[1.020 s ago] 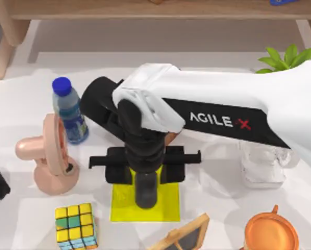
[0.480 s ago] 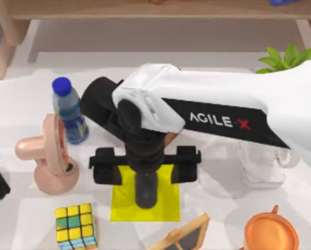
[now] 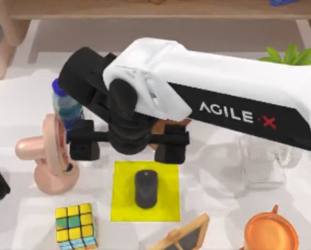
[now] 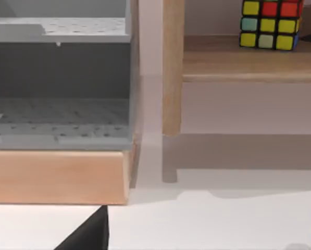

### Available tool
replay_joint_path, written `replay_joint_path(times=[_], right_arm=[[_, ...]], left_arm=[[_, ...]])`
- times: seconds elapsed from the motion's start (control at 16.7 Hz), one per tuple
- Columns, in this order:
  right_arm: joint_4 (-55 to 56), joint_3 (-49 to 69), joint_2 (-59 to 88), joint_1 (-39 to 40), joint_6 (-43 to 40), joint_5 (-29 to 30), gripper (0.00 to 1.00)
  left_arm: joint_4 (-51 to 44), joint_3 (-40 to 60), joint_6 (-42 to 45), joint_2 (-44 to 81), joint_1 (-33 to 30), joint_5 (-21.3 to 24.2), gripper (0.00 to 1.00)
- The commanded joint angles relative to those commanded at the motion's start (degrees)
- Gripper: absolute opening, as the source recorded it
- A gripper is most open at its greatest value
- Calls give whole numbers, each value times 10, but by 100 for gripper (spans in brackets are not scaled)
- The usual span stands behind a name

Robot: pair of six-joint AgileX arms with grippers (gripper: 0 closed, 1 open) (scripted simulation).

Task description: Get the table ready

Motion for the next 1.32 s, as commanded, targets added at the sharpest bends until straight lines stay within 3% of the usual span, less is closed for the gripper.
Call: replay_joint_path(times=[0.24,0.48,0.9,1.32], right_arm=[[9,154,-118,85,65,80,100],[24,404,-262,200,144,176,100],[50,1016,-493,438,267,311,100],[47,1578,-613,648,330,362,100]], left_arm=[[0,0,0,0,0,0,100],[0,0,0,0,0,0,100],[0,0,0,0,0,0,100],[0,0,0,0,0,0,100]])
